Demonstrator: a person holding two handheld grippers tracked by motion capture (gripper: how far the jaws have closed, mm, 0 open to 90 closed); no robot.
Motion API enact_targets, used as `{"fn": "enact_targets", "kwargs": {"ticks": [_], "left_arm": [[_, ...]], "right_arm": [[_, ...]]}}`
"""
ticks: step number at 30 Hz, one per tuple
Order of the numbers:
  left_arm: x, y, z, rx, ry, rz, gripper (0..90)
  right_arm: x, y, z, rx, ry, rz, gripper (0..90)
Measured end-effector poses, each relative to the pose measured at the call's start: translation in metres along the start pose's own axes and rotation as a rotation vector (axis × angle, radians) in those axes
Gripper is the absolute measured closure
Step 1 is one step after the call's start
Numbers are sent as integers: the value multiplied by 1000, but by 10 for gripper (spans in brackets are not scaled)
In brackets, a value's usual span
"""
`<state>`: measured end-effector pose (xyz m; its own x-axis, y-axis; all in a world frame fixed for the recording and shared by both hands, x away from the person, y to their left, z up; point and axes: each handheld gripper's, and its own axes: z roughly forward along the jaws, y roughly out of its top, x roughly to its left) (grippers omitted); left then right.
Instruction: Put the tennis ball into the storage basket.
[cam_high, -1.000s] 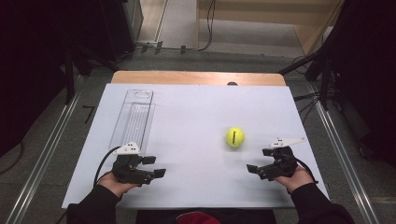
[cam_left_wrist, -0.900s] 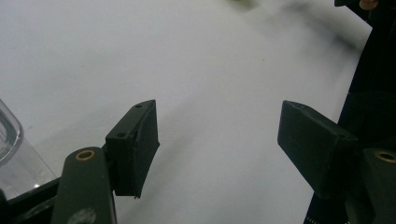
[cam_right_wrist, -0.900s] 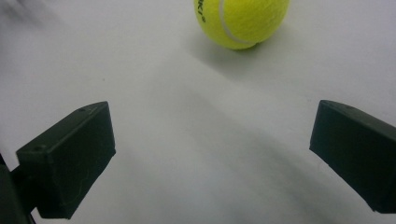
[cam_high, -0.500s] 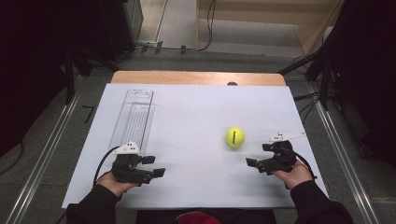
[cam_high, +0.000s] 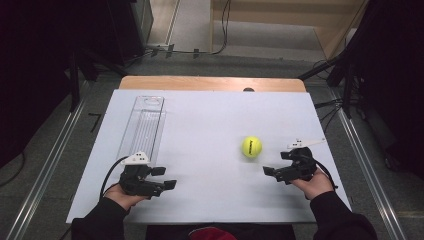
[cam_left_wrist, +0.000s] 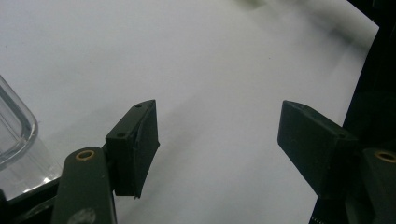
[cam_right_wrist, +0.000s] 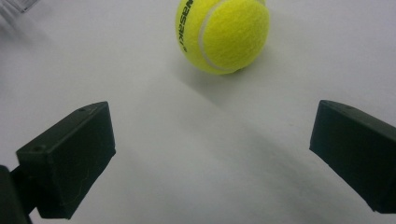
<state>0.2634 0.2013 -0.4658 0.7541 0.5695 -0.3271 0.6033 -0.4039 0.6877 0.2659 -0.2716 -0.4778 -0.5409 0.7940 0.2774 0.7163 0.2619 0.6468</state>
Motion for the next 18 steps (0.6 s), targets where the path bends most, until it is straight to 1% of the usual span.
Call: {"fn": "enact_targets", "kwargs": {"ticks": [2, 4, 6, 13, 18], "left_arm": [[0, 0, 0, -1, -1, -1, 297], [0, 0, 0, -1, 0, -2, 297], [0, 0, 0, 1, 0, -1, 297], [1, 0, 0, 4, -1, 0, 297], [0, 0, 0, 1, -1, 0, 297]], "right_arm": [[0, 1, 0, 0, -1, -4, 0], [1, 3, 1, -8, 4, 3, 0], [2, 7, 2, -16, -2, 5, 0], [4, 15, 4, -12, 0, -10, 0], [5, 20, 2, -21, 7, -19, 0]]}}
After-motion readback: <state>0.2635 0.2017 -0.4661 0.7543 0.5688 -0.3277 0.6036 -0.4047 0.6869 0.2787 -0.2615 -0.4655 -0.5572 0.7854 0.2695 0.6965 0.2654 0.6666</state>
